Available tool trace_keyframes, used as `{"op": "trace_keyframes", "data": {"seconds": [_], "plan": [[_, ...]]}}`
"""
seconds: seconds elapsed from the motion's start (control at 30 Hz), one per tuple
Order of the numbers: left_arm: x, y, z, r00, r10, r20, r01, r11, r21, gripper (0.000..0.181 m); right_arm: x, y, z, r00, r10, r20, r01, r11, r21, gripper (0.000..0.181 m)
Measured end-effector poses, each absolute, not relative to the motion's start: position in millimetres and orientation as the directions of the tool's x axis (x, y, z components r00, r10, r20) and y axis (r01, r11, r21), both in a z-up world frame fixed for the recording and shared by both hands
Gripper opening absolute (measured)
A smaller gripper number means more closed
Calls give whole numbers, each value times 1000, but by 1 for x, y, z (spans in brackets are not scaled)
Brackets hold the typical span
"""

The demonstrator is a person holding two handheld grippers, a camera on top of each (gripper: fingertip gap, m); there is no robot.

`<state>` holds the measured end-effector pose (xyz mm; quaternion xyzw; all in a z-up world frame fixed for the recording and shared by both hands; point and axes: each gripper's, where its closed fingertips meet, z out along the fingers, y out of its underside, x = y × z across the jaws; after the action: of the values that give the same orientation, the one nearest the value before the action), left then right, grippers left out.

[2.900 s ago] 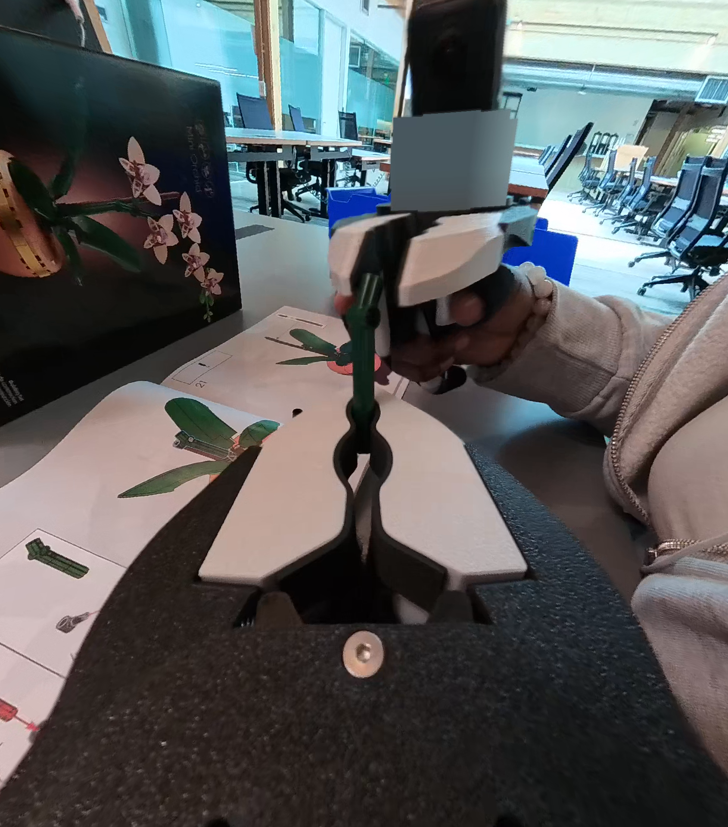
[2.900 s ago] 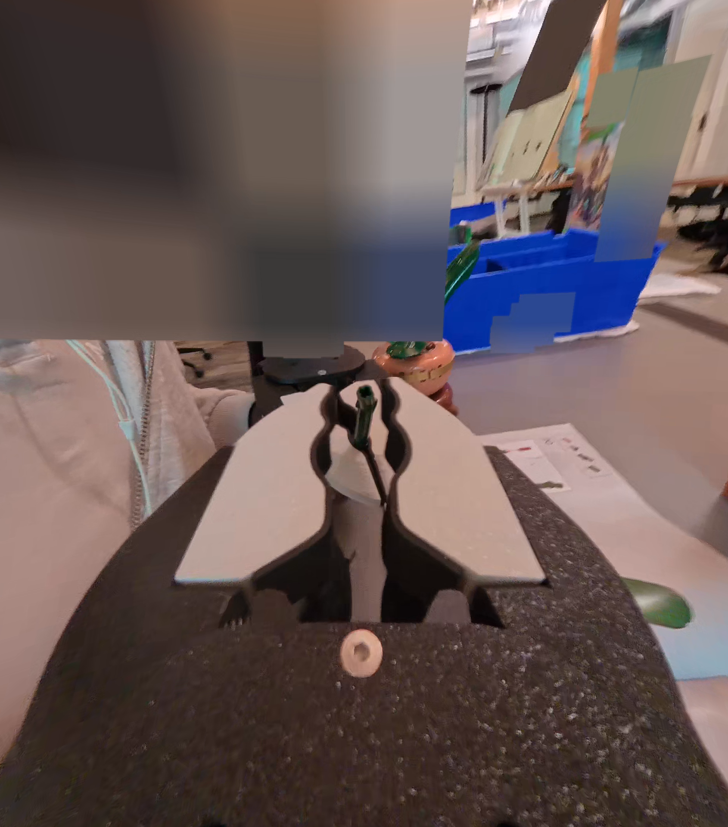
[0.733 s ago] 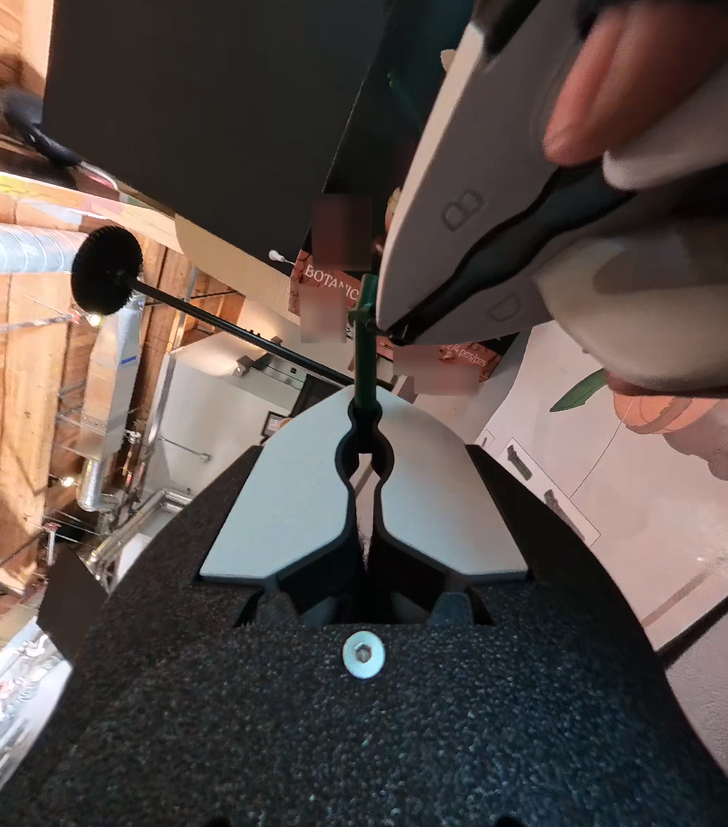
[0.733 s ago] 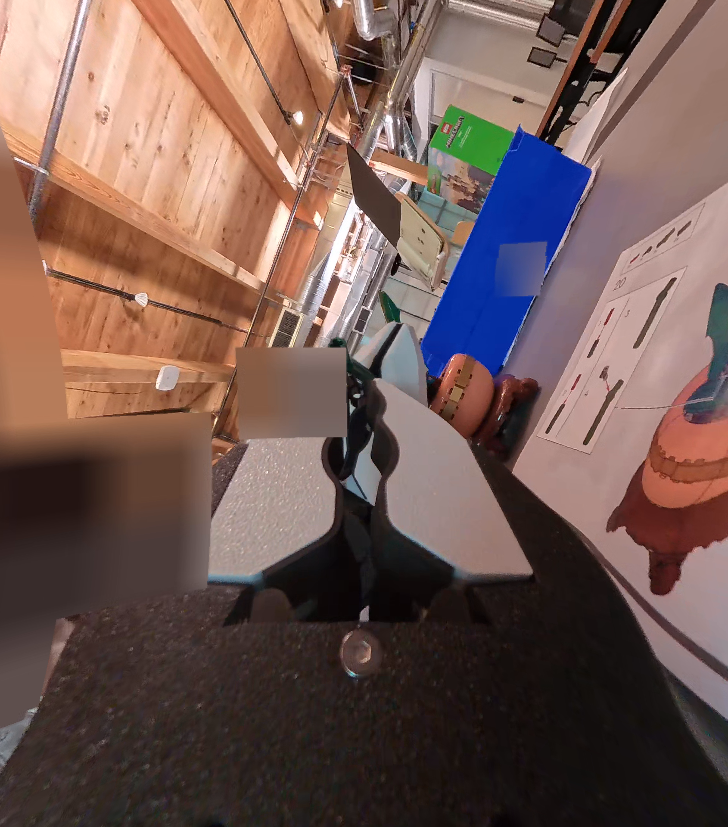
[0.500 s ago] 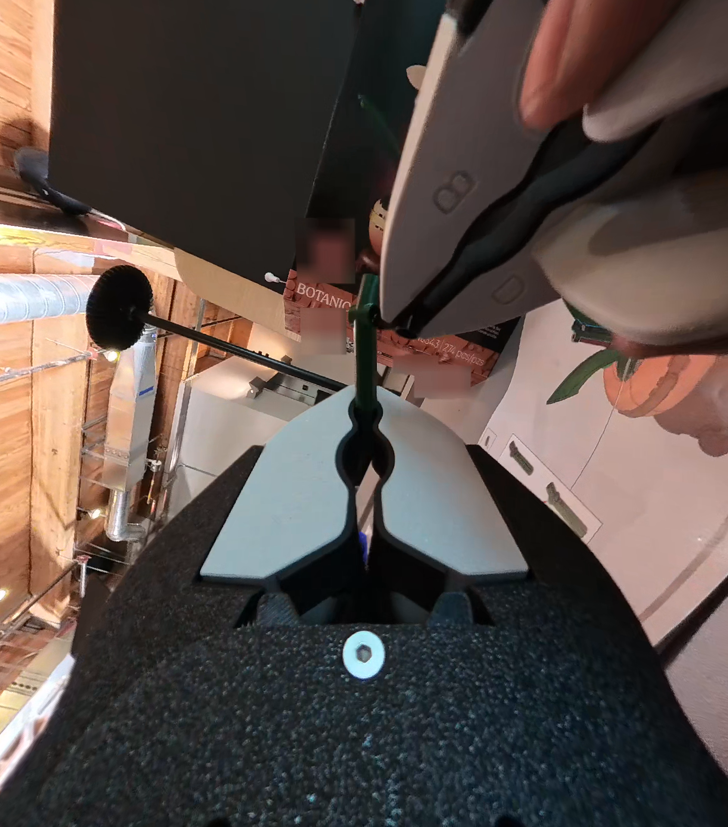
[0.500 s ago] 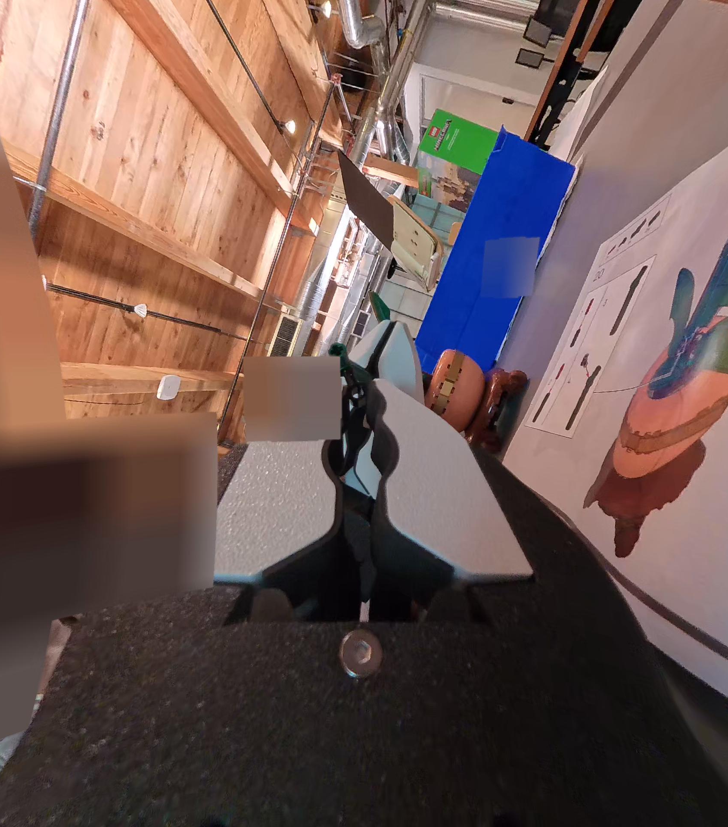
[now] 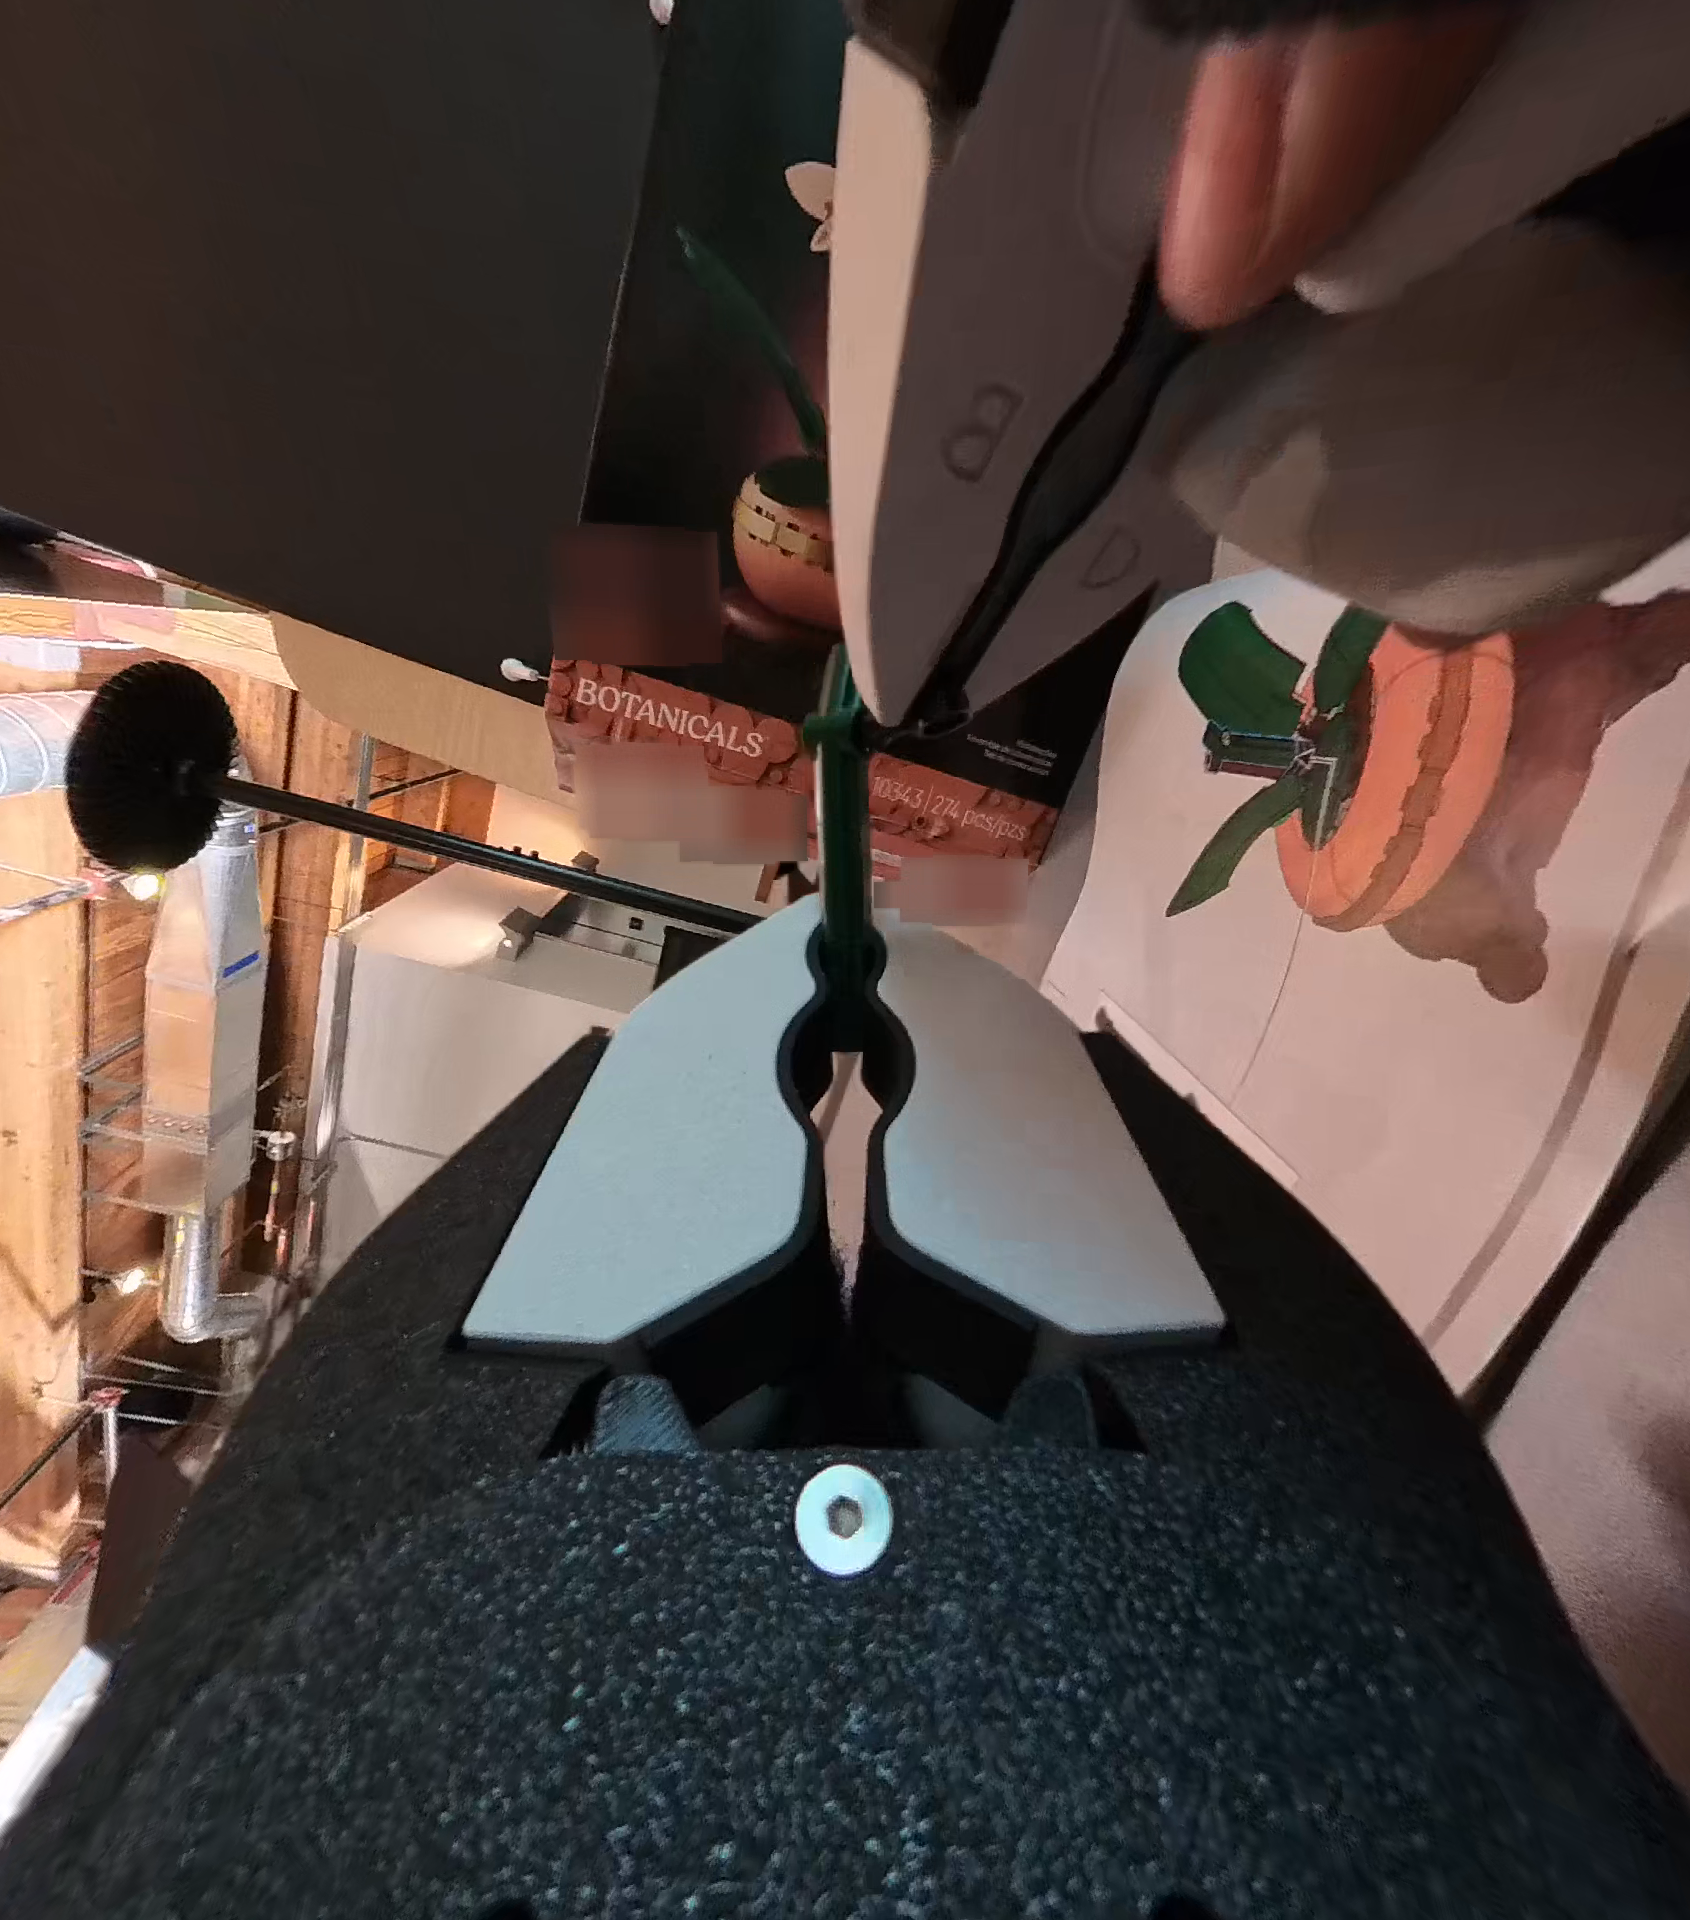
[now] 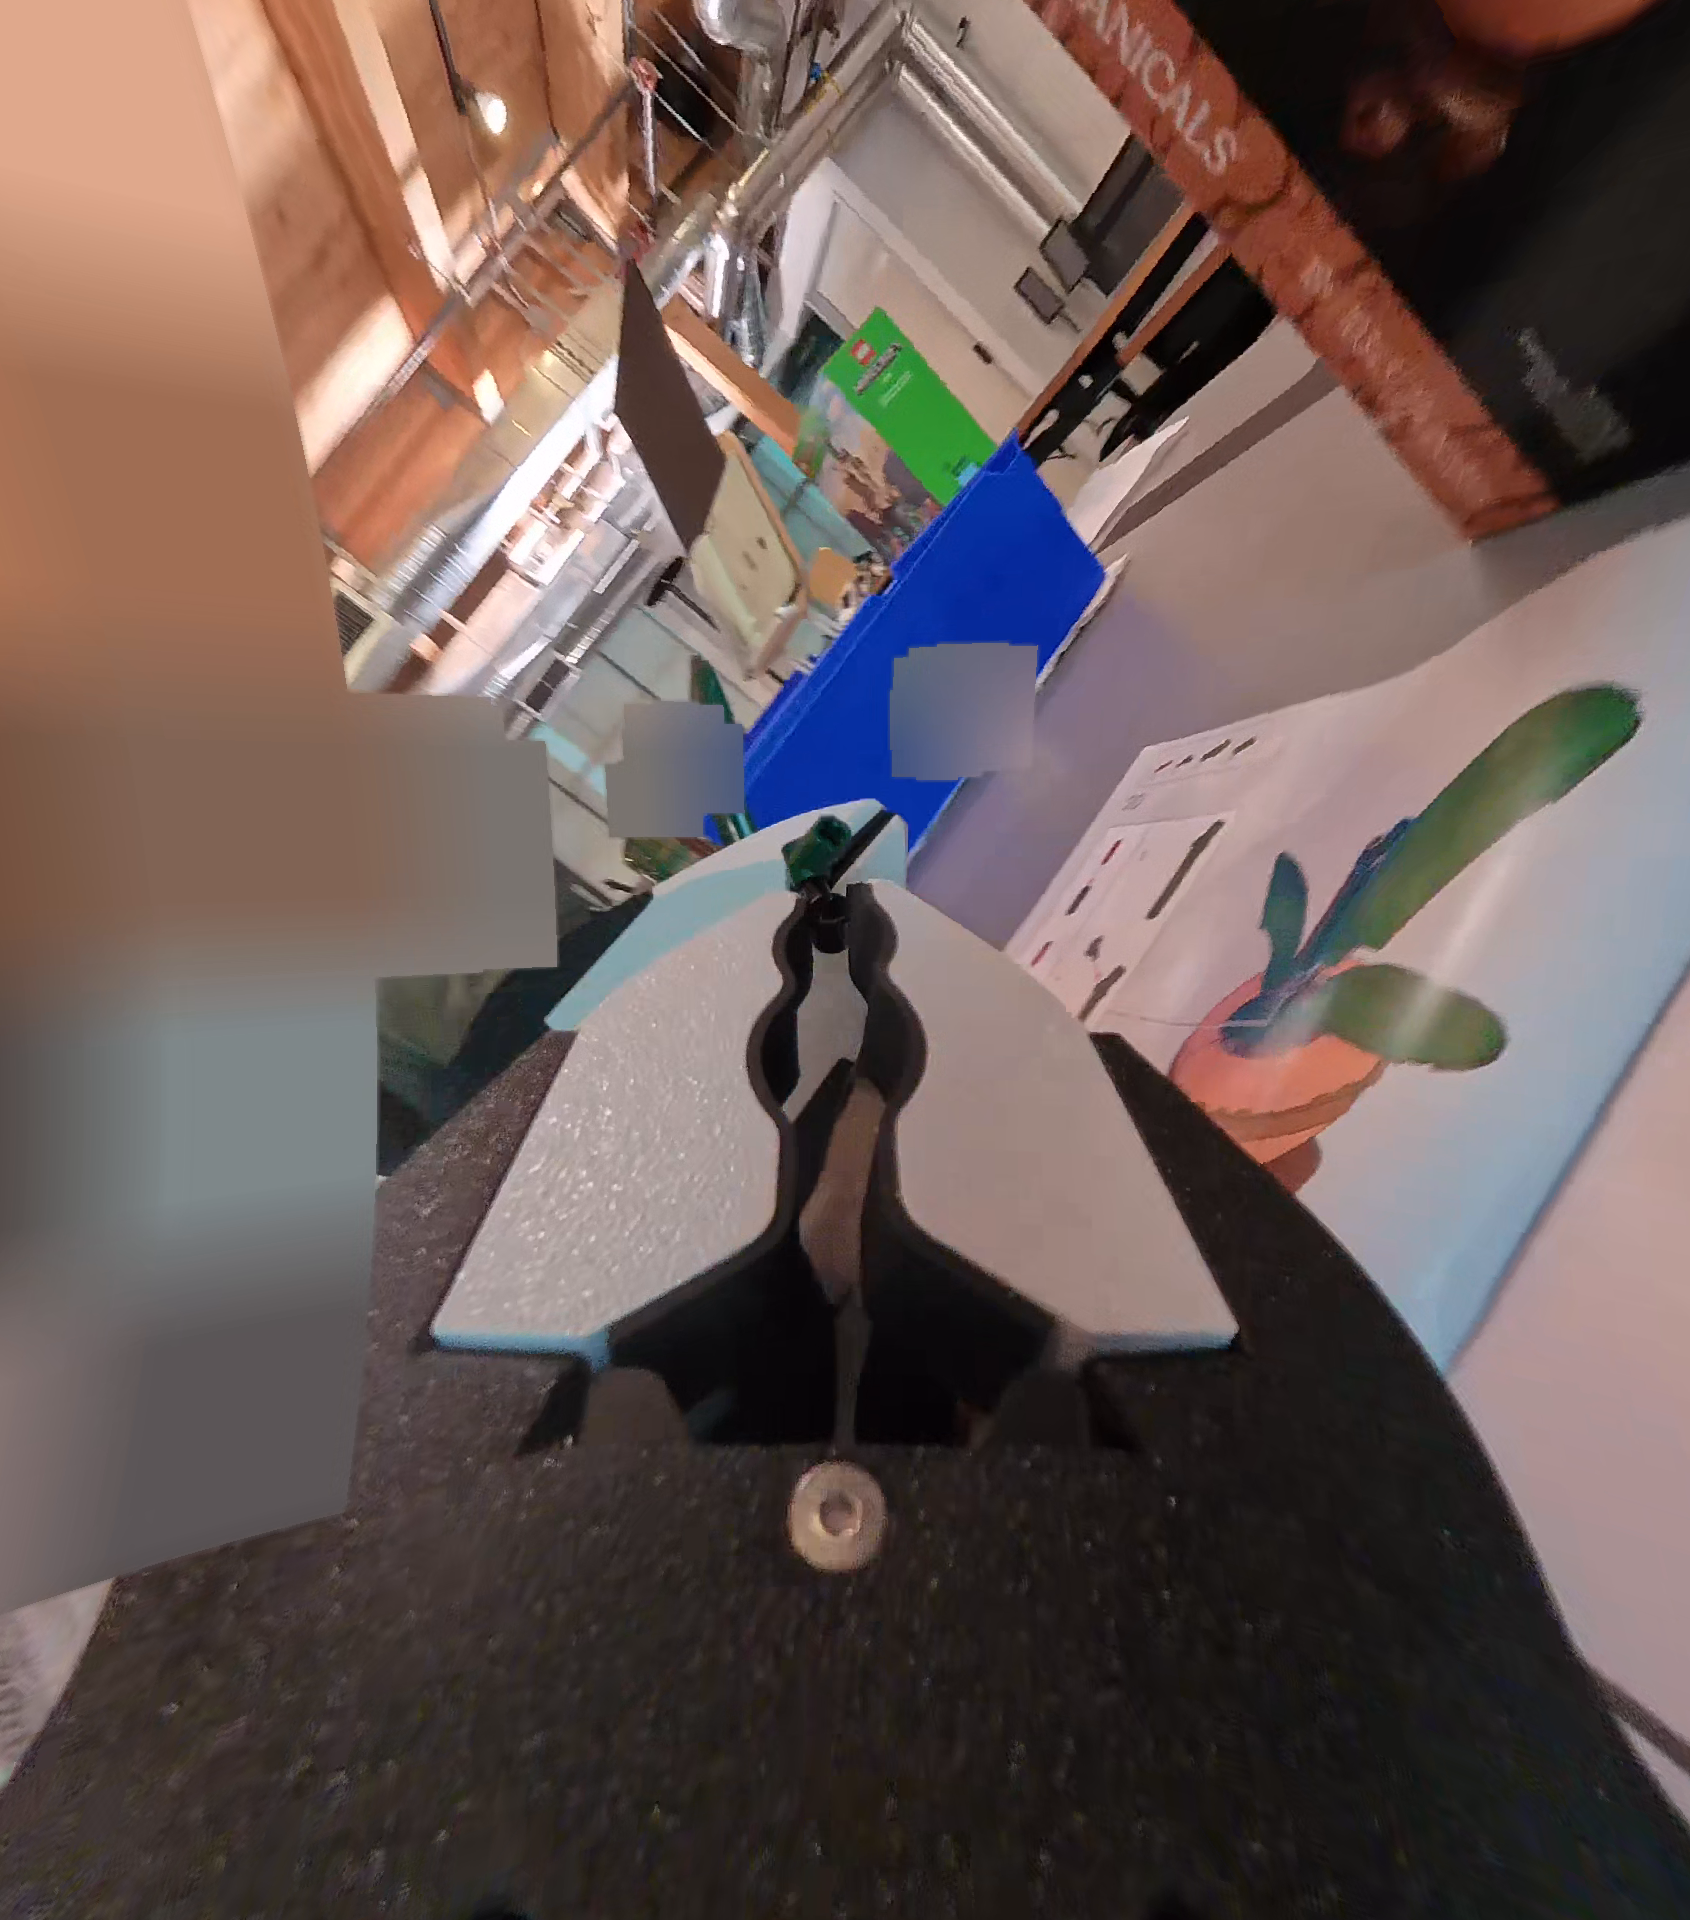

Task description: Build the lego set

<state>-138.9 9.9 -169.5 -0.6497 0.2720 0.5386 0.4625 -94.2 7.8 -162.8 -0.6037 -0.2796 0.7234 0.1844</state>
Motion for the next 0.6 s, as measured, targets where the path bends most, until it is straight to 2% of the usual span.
{"op": "trace_keyframes", "data": {"seconds": [0.03, 0.13, 0.27, 0.33, 0.37, 0.4, 0.47, 0.53, 0.6], "plan": [[-138, 10, -172, 287, 134, -949, -848, -425, -316, 0, -94, 10, -162, -191, 638, -746, 56, -752, -657, 6], [-133, 11, -174, 304, 126, -944, -850, -413, -328, 0, -93, 14, -158, -180, 657, -732, 26, -740, -672, 6], [-132, 13, -174, 373, 145, -916, -812, -426, -398, 0, -94, 18, -155, -228, 544, -808, -51, -835, -548, 6], [-130, 17, -172, 451, 174, -875, -764, -433, -479, 0, -93, 23, -150, -250, 514, -820, -139, -857, -495, 6], [-129, 20, -173, 535, 189, -824, -711, -426, -559, 0, -93, 26, -146, -247, 536, -807, -176, -844, -506, 6], [-127, 24, -176, 652, 195, -733, -626, -408, -665, 0, -94, 28, -143, -234, 592, -771, -202, -806, -557, 6], [-119, 31, -182, 881, 165, -444, -366, -359, -859, 0, -96, 31, -136, -154, 795, -587, -217, -607, -765, 6], [-105, 35, -192, 990, 40, -133, -108, -374, -921, 0, -92, 29, -119, -108, 947, -302, -218, -319, -922, 6], [-85, 32, -195, 978, -122, 172, 104, -433, -896, 0, -83, 20, -107, -117, 993, 19, -180, -2, -984, 6]]}}
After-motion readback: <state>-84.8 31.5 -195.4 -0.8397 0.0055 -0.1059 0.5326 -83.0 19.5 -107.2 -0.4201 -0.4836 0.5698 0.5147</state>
